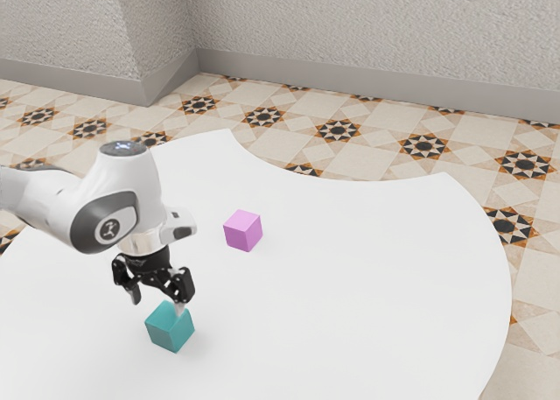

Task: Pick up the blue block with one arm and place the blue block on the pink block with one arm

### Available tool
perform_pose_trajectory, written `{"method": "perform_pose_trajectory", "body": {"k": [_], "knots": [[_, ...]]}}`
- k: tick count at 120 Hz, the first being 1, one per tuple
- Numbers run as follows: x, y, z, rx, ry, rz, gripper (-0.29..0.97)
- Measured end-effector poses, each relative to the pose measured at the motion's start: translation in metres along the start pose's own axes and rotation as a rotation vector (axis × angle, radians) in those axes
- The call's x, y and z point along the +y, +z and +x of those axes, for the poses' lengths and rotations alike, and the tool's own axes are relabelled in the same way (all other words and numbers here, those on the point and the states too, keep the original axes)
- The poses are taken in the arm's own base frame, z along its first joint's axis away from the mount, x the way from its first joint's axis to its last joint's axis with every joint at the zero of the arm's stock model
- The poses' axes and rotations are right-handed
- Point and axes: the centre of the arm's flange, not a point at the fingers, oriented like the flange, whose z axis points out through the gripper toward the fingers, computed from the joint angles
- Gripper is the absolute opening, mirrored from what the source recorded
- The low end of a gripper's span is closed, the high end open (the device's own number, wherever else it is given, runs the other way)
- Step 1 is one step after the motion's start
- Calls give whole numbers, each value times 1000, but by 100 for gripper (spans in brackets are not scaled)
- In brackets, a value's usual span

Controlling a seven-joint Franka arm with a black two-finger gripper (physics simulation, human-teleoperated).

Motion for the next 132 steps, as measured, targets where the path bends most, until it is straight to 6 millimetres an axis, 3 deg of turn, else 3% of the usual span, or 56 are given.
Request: {"method": "perform_pose_trajectory", "body": {"k": [29,48,76,132], "knots": [[3,4,8,51,32,-20,68],[1,8,-12,50,17,-60,68],[1,8,-15,59,64,-75,68],[-1,37,-17,16,146,-72,68]]}}
